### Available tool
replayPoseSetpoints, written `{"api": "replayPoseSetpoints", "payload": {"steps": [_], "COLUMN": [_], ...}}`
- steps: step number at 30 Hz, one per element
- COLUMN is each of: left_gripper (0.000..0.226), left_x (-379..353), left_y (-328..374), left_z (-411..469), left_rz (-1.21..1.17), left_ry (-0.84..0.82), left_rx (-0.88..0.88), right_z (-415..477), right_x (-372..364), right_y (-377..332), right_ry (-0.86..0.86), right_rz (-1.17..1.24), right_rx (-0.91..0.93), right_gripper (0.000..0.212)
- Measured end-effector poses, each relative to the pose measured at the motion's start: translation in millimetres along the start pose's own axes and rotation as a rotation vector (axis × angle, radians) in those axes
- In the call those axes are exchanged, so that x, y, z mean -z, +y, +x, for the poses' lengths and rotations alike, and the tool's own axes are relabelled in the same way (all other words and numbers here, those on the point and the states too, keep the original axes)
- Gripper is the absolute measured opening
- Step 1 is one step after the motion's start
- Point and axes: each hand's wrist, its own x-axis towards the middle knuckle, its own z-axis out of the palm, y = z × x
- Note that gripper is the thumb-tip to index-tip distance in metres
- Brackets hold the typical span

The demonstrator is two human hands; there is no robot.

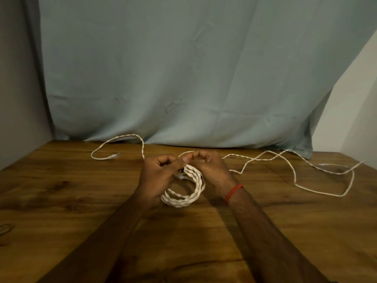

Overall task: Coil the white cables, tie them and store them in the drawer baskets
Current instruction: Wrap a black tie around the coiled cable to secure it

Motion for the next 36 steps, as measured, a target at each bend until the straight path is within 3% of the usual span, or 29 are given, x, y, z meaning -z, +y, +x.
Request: {"api": "replayPoseSetpoints", "payload": {"steps": [5, 11, 13, 17, 18, 22, 25, 29, 33, 36], "left_gripper": [0.024, 0.024, 0.027, 0.029, 0.032, 0.040, 0.032, 0.037, 0.038, 0.034], "left_x": [1, 7, 8, 9, 10, 9, 8, 6, 6, 4], "left_y": [0, -5, -5, -5, -7, -8, -7, -8, -5, -4], "left_z": [5, 10, 10, 13, 14, 14, 13, 12, 12, 10], "left_rz": [0.047, 0.139, 0.116, -0.010, -0.036, -0.099, -0.133, -0.158, -0.162, -0.149], "left_ry": [0.041, 0.107, 0.146, 0.194, 0.193, 0.183, 0.146, 0.114, 0.102, 0.121], "left_rx": [-0.030, -0.066, -0.017, 0.150, 0.180, 0.208, 0.199, 0.171, 0.152, 0.155], "right_z": [-2, 5, 3, 2, 1, 1, -1, -3, -1, -1], "right_x": [6, 11, 11, 10, 8, 5, 0, -9, -12, -9], "right_y": [-1, 4, 3, 4, 3, 4, 3, 2, 2, 0], "right_ry": [-0.120, -0.176, -0.157, -0.100, -0.085, -0.074, 0.037, 0.067, -0.036, 0.093], "right_rz": [-0.077, -0.329, -0.433, -0.418, -0.446, -0.754, -0.818, -0.905, -0.789, -0.577], "right_rx": [-0.018, 0.041, 0.102, 0.259, 0.322, 0.636, 0.789, 1.064, 1.062, 0.901], "right_gripper": [0.024, 0.078, 0.084, 0.029, 0.023, 0.051, 0.062, 0.032, 0.011, 0.008]}}
